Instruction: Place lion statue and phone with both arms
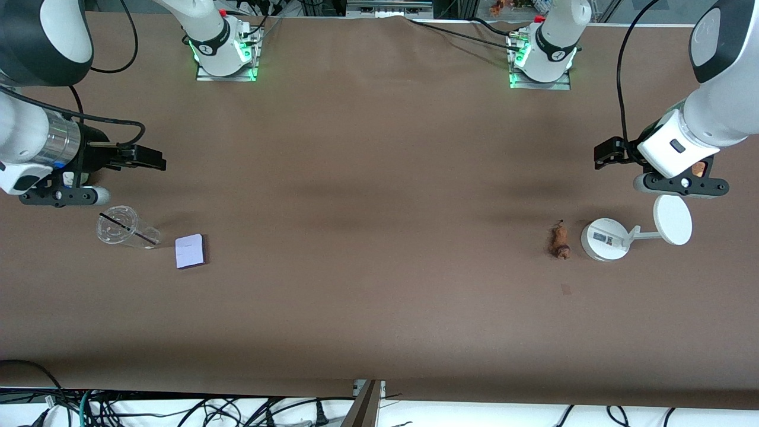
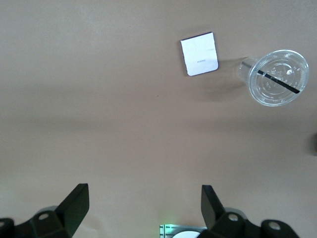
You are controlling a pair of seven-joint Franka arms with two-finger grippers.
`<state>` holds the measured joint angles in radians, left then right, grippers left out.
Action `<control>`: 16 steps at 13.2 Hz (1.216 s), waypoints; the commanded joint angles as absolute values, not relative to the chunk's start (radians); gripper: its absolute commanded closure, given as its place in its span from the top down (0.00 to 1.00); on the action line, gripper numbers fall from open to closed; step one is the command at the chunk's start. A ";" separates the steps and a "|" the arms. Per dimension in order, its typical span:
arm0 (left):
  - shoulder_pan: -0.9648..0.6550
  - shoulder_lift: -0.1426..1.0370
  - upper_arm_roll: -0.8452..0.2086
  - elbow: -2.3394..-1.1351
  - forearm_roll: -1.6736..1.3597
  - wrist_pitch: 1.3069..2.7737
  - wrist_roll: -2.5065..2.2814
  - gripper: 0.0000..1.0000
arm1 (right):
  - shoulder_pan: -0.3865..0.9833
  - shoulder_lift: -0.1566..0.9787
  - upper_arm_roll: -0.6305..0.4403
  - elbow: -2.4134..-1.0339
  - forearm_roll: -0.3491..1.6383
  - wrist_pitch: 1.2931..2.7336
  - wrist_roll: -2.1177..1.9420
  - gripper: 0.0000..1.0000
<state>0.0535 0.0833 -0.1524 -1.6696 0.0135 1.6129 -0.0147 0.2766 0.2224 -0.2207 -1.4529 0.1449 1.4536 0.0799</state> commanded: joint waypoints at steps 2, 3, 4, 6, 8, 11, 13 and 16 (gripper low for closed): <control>0.052 0.080 -0.150 -1.664 0.011 1.615 -0.002 1.00 | 0.108 0.149 -0.033 -1.486 0.124 1.440 0.184 1.00; 0.052 0.080 -0.150 -1.664 0.012 1.615 -0.002 1.00 | 0.059 0.137 0.009 -1.509 0.114 1.443 0.195 1.00; 0.052 0.080 -0.150 -1.664 0.011 1.615 -0.002 1.00 | 0.026 0.114 0.040 -1.534 0.100 1.456 0.192 1.00; 0.052 0.081 -0.150 -1.664 0.012 1.617 -0.002 1.00 | -0.050 0.062 0.107 -1.604 0.089 1.500 0.164 1.00; 0.052 0.081 -0.150 -1.664 0.011 1.617 0.000 1.00 | -0.081 0.000 0.126 -1.673 0.087 1.541 0.099 1.00; 0.052 0.081 -0.150 -1.664 0.011 1.617 0.000 1.00 | -0.089 -0.044 0.126 -1.710 0.083 1.577 0.090 1.00; 0.052 0.083 -0.150 -1.664 0.012 1.617 -0.002 1.00 | -0.091 -0.040 0.126 -1.704 0.083 1.577 0.092 1.00; 0.052 0.089 -0.150 -1.661 0.011 1.617 -0.002 1.00 | -0.087 -0.034 0.126 -1.697 0.083 1.577 0.094 1.00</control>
